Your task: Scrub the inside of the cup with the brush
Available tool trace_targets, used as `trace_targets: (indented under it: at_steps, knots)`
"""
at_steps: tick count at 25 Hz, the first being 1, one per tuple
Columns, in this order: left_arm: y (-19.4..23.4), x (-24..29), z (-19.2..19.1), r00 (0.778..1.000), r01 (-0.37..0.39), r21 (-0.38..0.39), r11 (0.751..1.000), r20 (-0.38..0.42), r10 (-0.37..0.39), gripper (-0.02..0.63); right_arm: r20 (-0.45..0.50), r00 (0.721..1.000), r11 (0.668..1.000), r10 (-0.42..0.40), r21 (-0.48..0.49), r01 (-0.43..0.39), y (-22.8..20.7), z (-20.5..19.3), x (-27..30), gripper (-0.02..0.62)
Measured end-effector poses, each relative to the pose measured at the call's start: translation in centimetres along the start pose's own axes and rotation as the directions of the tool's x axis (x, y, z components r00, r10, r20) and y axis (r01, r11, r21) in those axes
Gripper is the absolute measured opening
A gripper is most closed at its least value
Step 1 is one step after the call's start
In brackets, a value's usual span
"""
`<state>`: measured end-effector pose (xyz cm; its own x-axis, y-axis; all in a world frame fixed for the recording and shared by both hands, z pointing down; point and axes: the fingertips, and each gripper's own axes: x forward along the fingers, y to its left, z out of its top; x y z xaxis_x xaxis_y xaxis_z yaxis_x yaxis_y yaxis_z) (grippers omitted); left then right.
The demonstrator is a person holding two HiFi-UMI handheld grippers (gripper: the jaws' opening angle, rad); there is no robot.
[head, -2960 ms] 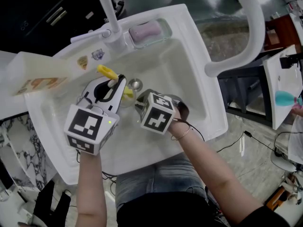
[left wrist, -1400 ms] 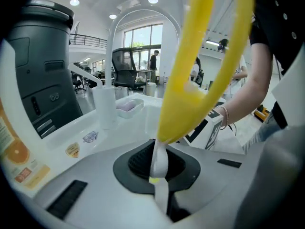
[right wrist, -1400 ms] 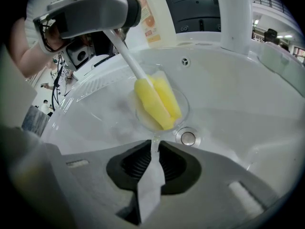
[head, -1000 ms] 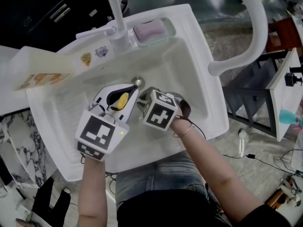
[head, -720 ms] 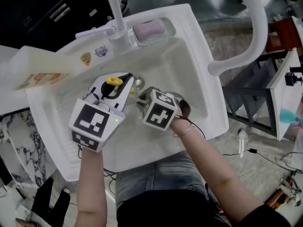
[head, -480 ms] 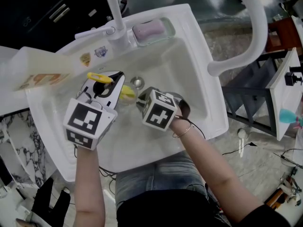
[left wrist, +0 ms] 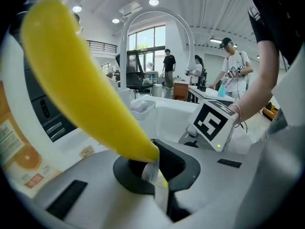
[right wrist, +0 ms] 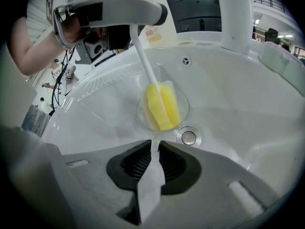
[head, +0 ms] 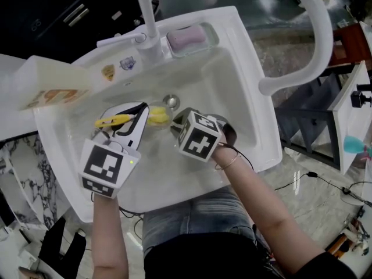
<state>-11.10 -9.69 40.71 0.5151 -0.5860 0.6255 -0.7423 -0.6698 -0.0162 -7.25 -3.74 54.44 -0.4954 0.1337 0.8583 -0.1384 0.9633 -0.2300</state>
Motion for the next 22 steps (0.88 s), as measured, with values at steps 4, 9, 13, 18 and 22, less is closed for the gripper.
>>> trace_targets:
  at_steps: [4,9,13,18,22]
  knots:
    - [-0.7,-0.4,-0.3,1.0,0.001,-0.005,1.0,-0.002,-0.001,0.014,-0.003,1.0,1.0,-0.003,-0.003,0.003,0.0,0.0,0.0,0.051]
    - [-1.8,-0.2,0.0,1.0,0.009,-0.03,1.0,0.008,-0.009,0.015,-0.008,1.0,1.0,-0.007,-0.003,0.007,-0.1,-0.1,0.0,0.052]
    - [-2.9,0.3,-0.1,0.999,0.031,-0.028,0.999,0.006,-0.031,0.015,-0.01,1.0,1.0,-0.011,-0.004,0.011,-0.1,0.0,0.0,0.051]
    - [-3.4,0.8,0.4,0.998,0.054,-0.019,0.998,0.013,-0.053,0.015,-0.013,1.0,1.0,-0.014,-0.001,0.014,0.0,0.0,-0.2,0.052]
    - [-3.2,1.2,0.6,0.998,0.056,-0.016,0.998,0.016,-0.056,0.015,-0.016,1.0,1.0,-0.018,-0.001,0.018,0.0,0.0,-0.1,0.052]
